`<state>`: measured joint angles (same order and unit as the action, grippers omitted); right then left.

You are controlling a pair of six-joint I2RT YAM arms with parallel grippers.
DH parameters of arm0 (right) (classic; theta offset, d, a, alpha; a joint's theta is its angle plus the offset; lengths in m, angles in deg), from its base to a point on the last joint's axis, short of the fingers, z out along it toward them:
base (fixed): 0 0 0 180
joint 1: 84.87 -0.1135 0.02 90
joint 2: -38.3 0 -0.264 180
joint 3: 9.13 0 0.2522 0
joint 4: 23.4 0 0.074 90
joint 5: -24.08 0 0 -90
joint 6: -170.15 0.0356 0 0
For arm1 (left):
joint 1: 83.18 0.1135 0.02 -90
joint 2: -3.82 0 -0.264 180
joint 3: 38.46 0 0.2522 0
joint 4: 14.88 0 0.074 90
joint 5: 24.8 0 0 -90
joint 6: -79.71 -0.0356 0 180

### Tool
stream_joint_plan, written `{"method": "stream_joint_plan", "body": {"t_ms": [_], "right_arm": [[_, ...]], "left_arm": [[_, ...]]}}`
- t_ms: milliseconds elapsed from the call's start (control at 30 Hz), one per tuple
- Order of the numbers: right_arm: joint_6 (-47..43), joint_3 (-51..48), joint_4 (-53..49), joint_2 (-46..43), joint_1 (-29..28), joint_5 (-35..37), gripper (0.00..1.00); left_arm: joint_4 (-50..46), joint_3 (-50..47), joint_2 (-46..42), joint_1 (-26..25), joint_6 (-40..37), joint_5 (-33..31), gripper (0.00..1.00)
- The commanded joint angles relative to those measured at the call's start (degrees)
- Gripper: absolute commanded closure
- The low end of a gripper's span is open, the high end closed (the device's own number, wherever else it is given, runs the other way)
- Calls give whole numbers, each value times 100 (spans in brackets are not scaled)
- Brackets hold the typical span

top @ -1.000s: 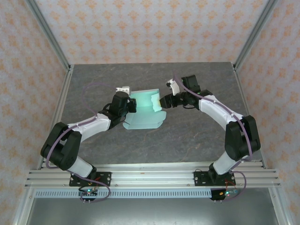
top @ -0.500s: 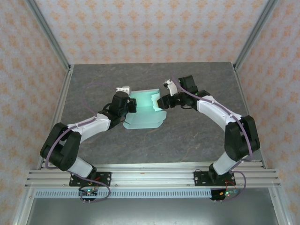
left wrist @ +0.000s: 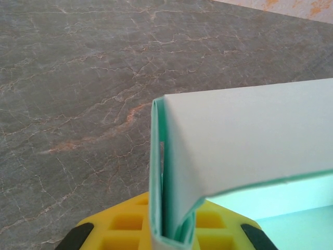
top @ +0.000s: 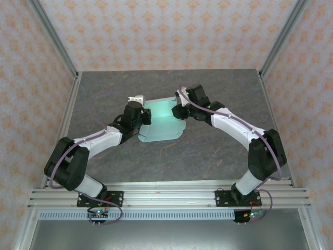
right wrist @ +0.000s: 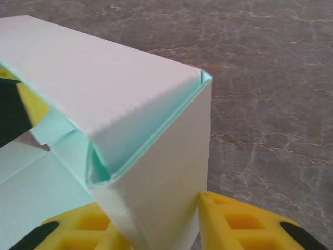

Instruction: Fold the paper box

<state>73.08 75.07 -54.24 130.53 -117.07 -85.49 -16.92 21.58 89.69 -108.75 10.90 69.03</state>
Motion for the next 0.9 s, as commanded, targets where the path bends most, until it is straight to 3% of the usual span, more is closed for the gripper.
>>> {"method": "stream_joint_plan", "body": {"t_ms": [0, 467, 867], "right_arm": [[303, 172, 332, 60, -161, 1124, 68], [977, 965, -361, 731, -955, 4243, 80], [1541, 1089, -597, 943, -1024, 5498, 89]], "left_arm": [[31, 189, -228, -190, -20, 262, 100], [62, 197, -254, -309, 51, 249, 100], [102, 133, -298, -322, 111, 152, 100]]}}
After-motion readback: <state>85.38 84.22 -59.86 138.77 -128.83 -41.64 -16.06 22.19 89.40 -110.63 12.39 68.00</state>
